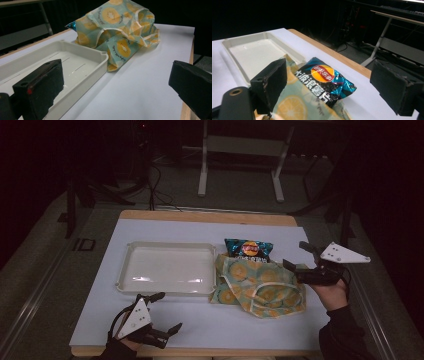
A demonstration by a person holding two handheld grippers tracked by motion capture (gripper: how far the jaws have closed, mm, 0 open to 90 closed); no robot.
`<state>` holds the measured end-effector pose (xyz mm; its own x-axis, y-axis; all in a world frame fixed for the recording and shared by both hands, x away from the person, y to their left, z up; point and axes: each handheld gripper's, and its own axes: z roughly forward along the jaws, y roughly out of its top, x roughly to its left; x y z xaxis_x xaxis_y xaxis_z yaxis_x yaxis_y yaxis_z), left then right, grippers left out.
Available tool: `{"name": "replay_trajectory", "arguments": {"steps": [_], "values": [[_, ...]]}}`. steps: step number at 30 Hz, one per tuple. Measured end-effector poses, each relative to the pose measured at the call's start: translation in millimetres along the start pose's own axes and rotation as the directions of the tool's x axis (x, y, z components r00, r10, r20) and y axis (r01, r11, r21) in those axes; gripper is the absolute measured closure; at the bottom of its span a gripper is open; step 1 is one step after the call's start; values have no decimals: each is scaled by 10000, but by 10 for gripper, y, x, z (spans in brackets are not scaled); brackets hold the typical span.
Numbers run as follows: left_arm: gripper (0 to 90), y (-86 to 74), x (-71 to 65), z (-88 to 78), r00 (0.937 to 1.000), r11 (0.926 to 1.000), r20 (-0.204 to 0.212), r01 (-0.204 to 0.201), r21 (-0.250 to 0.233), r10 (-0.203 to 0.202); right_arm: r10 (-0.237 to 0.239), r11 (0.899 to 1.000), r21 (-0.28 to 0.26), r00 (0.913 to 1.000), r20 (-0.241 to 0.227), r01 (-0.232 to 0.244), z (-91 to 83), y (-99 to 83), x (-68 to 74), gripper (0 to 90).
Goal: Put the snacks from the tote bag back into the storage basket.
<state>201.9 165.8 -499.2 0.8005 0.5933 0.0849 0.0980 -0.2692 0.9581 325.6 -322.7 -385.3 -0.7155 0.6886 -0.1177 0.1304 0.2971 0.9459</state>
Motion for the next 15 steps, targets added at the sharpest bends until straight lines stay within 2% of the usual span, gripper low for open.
{"name": "replay_trajectory", "arguments": {"steps": [2, 3, 7, 10, 15], "values": [[3, -1, 0, 1, 10000, 10000, 4, -4, 12, 4, 0, 10000, 0, 10000, 0, 0, 0, 0, 0, 139], [3, -1, -2, 6, 10000, 10000, 9, -11, 4, 11, 33, 9999, 111, 10000, 77, -34, 74, 23, -63, 143], [3, -2, -2, 6, 10000, 10000, 0, -11, 12, 11, 23, 9996, 272, 9996, 268, -31, 189, 61, -171, 143], [3, -3, 0, 7, 10000, 10000, -15, -11, 33, 11, 191, 9991, 363, 9993, 332, -203, 279, 77, -258, 144], [2, -4, -1, 8, 10000, 9999, 0, -54, 96, 54, 359, 9979, 529, 9986, 377, -379, 370, 82, -330, 144]]}}
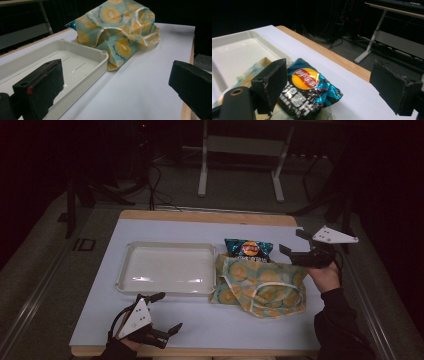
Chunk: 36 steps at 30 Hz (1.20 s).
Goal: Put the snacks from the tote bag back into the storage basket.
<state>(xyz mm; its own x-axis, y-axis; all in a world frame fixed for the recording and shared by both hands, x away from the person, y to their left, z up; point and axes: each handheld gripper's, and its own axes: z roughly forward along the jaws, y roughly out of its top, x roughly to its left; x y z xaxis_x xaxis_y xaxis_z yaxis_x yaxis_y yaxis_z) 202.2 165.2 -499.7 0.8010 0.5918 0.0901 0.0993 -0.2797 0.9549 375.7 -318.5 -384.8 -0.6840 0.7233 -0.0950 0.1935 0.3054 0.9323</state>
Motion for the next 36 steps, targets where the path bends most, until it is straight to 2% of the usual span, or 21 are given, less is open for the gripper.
{"name": "replay_trajectory", "arguments": {"steps": [4, 10, 15, 17, 25, 26, 34, 36], "values": [[3, -1, -1, 1, 10000, 10000, 19, -12, 8, 12, 215, 9993, 306, 9997, 91, -218, 161, -13, -92, 145], [3, -3, -3, 4, 10000, 10000, 29, -21, 51, 21, 451, 9969, 646, 9990, -23, -449, 342, -19, -200, 145], [3, -5, -5, 5, 10000, 10000, 13, -51, 80, 51, 660, 9914, 1132, 9978, 47, -661, 510, -93, -293, 157], [3, -7, -5, 8, 10000, 9999, 3, -64, 99, 63, 872, 9861, 1421, 9962, -44, -857, 609, -171, -326, 156], [2, -14, -19, 24, 9998, 9995, 51, -210, 250, 209, 1446, 9704, 1998, 9889, -326, -1353, 795, -328, -361, 156], [3, -14, -21, 26, 9998, 9994, 58, -212, 270, 210, 1649, 9623, 2265, 9852, -467, -1504, 861, -381, -369, 156], [3, -17, -17, 26, 9997, 9992, 70, -217, 328, 215, 1885, 9471, 2796, 9782, -874, -1575, 988, -477, -386, 155], [3, -18, -18, 29, 9997, 9992, 82, -223, 339, 220, 1713, 9470, 2910, 9803, -986, -1362, 1016, -489, -379, 156]]}}
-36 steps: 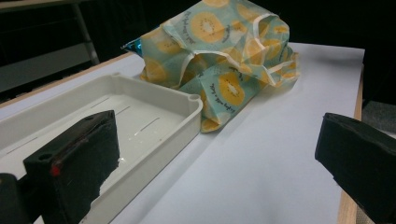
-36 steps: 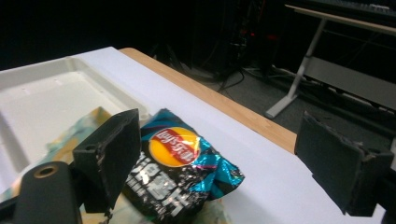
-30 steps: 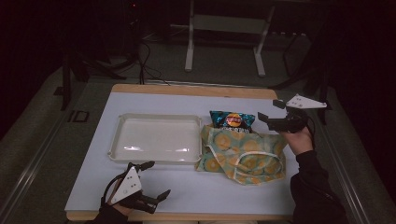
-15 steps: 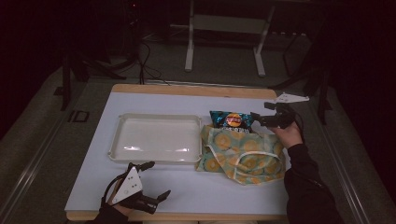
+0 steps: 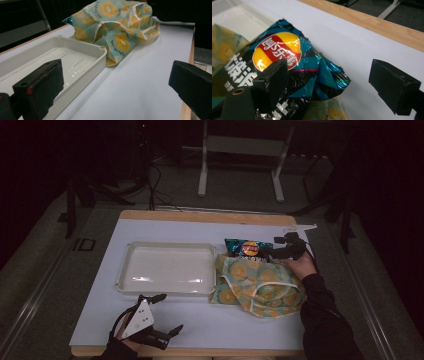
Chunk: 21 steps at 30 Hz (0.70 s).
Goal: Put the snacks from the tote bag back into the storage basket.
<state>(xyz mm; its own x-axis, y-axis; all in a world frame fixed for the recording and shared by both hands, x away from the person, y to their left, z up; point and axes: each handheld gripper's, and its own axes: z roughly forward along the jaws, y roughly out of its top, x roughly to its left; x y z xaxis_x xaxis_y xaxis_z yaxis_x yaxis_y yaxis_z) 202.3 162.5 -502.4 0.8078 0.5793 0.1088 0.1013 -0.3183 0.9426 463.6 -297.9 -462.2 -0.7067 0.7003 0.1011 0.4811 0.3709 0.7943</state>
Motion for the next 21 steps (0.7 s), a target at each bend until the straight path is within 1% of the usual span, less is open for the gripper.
{"name": "replay_trajectory", "arguments": {"steps": [2, 3, 4, 5, 6, 9, 10, 11, 12, 15, 16, 17, 18, 19, 21], "values": [[3, 1, -4, 1, 10000, 10000, 18, 9, -27, -9, -39, 10000, 24, 9998, -179, 39, 24, -4, -2, 156], [3, 2, -5, 0, 10000, 10000, 21, 4, -22, -4, -44, 9999, 137, 9997, -231, 47, 45, -8, 1, 156], [2, 2, -5, 0, 10000, 10000, 21, 4, -22, -4, -44, 9999, 137, 9997, -231, 47, 45, -8, 1, 156], [3, 0, -6, 2, 10000, 10000, 40, -11, -5, 11, -81, 9993, 361, 9993, -351, 94, 85, -21, -1, 156], [3, 0, -6, 3, 10000, 10000, 38, -12, 1, 12, -62, 9991, 425, 9992, -402, 79, 99, -26, -3, 156], [3, -1, -5, 4, 10000, 10000, 46, -13, 21, 13, 106, 9985, 546, 9977, -672, -69, 138, -47, -24, 156], [3, -1, -5, 4, 10000, 10000, 46, -13, 21, 13, 106, 9985, 546, 9977, -672, -69, 138, -47, -24, 156], [3, -1, -5, 4, 10000, 10000, 46, -13, 21, 13, 220, 9982, 569, 9969, -749, -177, 145, -52, -32, 156], [3, -2, -5, 7, 10000, 10000, 79, 1, 53, -1, 445, 9972, 655, 9926, -1127, -372, 156, -61, -53, 185], [3, -3, -6, 10, 9999, 10000, 100, -7, 80, 6, 607, 9952, 853, 9858, -1567, -477, 173, -65, -64, 223], [3, -3, -6, 10, 9999, 10000, 100, -7, 80, 6, 607, 9952, 853, 9858, -1567, -477, 173, -65, -64, 223], [3, -3, -7, 12, 10000, 10000, 98, -14, 89, 13, 675, 9935, 1021, 9823, -1749, -501, 187, -66, -62, 272], [3, -3, -7, 12, 9999, 10000, 103, -11, 89, 10, 600, 9934, 1075, 9816, -1811, -409, 188, -67, -58, 320], [3, -3, -8, 12, 9999, 10000, 109, -11, 89, 10, 548, 9932, 1107, 9815, -1833, -348, 193, -67, -56, 339], [3, -4, -8, 12, 9999, 10000, 102, -5, 98, 4, 531, 9921, 1211, 9823, -1798, -314, 200, -67, -52, 457]]}}
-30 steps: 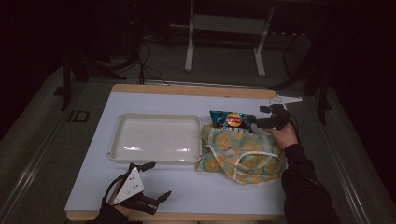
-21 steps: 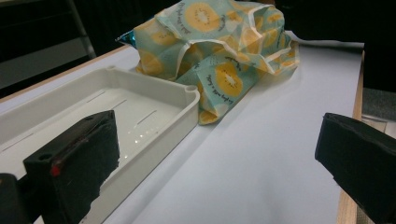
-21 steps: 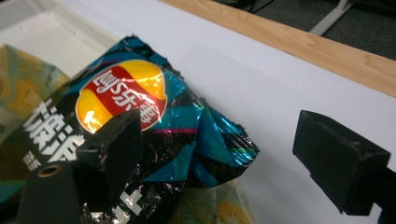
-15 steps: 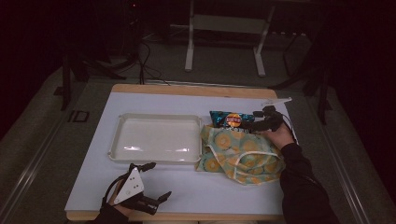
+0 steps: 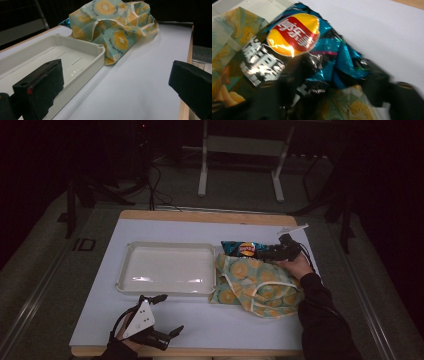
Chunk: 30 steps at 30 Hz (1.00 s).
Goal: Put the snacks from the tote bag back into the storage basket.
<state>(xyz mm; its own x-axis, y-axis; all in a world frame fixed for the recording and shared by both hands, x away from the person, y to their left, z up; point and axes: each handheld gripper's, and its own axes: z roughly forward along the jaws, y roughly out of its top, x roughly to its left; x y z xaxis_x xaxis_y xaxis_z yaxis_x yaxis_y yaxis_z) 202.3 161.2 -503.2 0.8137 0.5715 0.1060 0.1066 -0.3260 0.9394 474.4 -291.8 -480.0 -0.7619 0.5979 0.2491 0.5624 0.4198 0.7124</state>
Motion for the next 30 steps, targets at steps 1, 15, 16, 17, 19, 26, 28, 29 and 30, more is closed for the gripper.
{"name": "replay_trajectory", "arguments": {"steps": [1, 15, 16, 17, 19, 26, 28, 29, 30], "values": [[3, 0, 0, 0, 10000, 10000, 0, 0, 0, 0, 0, 10000, 0, 10000, 0, 0, 0, 0, 0, 457], [3, 1, -1, -4, 10000, 10000, 17, -18, -14, 18, -711, 9973, 282, 9899, 1229, 681, -73, 86, 152, 899], [3, 1, -1, -4, 10000, 10000, 15, -24, -11, 24, -672, 9977, 58, 9906, 1191, 670, -133, 89, 160, 899], [3, 1, -2, -4, 10000, 10000, 12, -26, -11, 26, -672, 9977, 58, 9906, 1191, 670, -133, 89, 160, 899], [3, 1, -2, -4, 10000, 10000, 11, -37, -11, 37, -747, 9970, -103, 9891, 1265, 766, -202, 89, 177, 899], [3, -1, -2, 7, 10000, 10000, -23, -68, 54, 69, -978, 9889, -1014, 9897, 1048, 1085, -538, 108, 297, 900], [3, -1, -3, 9, 10000, 10000, -35, -67, 48, 67, -1097, 9857, -1167, 9888, 1007, 1213, -611, 117, 346, 900], [3, -1, -3, 9, 10000, 10000, -36, -67, 49, 67, -1199, 9832, -1254, 9875, 1019, 1323, -643, 122, 372, 900], [3, -1, -3, 9, 10000, 10000, -36, -67, 49, 67, -1252, 9822, -1280, 9870, 1009, 1377, -665, 127, 392, 900]]}}
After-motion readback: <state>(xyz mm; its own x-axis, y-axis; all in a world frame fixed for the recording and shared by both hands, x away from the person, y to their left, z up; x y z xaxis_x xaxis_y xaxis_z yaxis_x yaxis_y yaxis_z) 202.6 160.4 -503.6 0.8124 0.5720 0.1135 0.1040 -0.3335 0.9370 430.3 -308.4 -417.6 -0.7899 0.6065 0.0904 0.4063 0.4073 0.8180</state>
